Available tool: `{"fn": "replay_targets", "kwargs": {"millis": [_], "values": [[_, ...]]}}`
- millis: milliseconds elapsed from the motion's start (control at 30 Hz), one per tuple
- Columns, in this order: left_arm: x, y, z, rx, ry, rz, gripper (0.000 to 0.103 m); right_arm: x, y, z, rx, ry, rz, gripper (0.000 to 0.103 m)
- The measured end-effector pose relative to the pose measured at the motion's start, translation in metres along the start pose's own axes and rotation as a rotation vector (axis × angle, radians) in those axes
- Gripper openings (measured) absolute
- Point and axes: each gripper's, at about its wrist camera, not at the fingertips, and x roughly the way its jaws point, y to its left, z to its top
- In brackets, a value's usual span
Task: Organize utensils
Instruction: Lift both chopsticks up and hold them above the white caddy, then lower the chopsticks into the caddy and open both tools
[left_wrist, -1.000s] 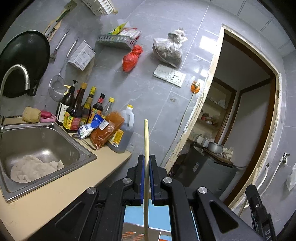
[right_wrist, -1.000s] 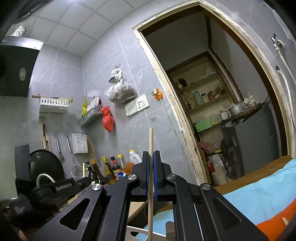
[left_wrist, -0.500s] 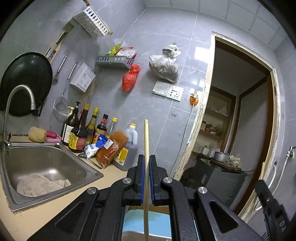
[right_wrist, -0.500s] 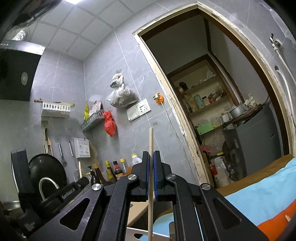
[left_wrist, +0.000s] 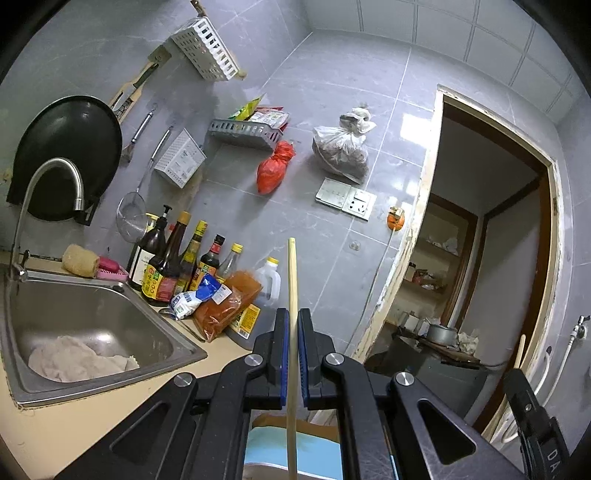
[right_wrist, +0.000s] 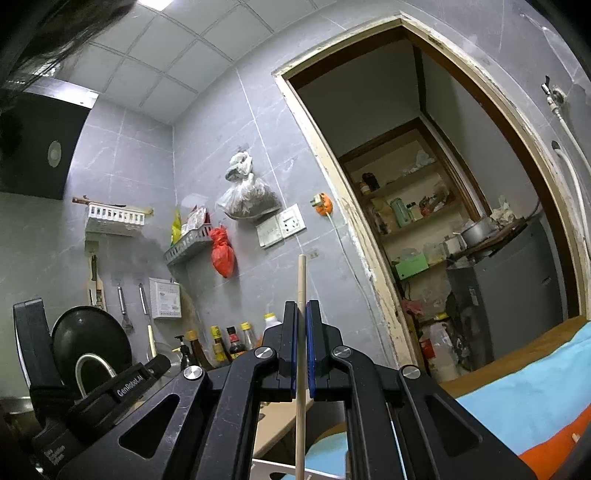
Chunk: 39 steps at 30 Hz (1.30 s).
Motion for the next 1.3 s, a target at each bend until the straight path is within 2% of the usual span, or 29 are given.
{"fn": "replay_targets", "kwargs": {"millis": [233, 500, 667, 1067, 1100, 1167, 1200, 1233, 1300], "values": [[-0.007, -0.007, -0.005, 0.04, -0.052, -0.013, 0.005, -0.006, 0.004, 0.001, -0.023, -0.047, -0.006, 0.004], [-0.015, -0.014, -0.011, 0.091, -0.043, -0.029, 0.005, -0.016, -0.002, -0.001, -0.009, -0.016, -0.025, 0.005], [-0.014, -0.015, -0.007, 0.102, 0.02, -0.027, 0.005, -0.017, -0.006, 0.001, -0.003, 0.035, -0.026, 0.005], [-0.016, -0.011, -0.016, 0.161, 0.229, -0.043, 0.005, -0.018, -0.02, 0.002, 0.009, 0.168, -0.043, 0.005], [-0.016, -0.012, -0.016, 0.173, 0.251, -0.05, 0.005, -0.019, -0.02, 0.002, 0.006, 0.18, -0.045, 0.007], [-0.016, -0.013, -0.016, 0.189, 0.288, -0.062, 0.005, -0.018, -0.021, 0.004, 0.009, 0.21, -0.044, 0.018], [-0.017, -0.015, -0.015, 0.195, 0.31, -0.069, 0.006, -0.018, -0.021, 0.005, 0.014, 0.219, -0.044, 0.031], [-0.018, -0.015, -0.014, 0.196, 0.322, -0.073, 0.007, -0.018, -0.023, 0.007, 0.026, 0.231, -0.047, 0.039], [-0.019, -0.017, -0.012, 0.2, 0.338, -0.079, 0.019, -0.019, -0.025, 0.011, 0.04, 0.24, -0.051, 0.04]]}}
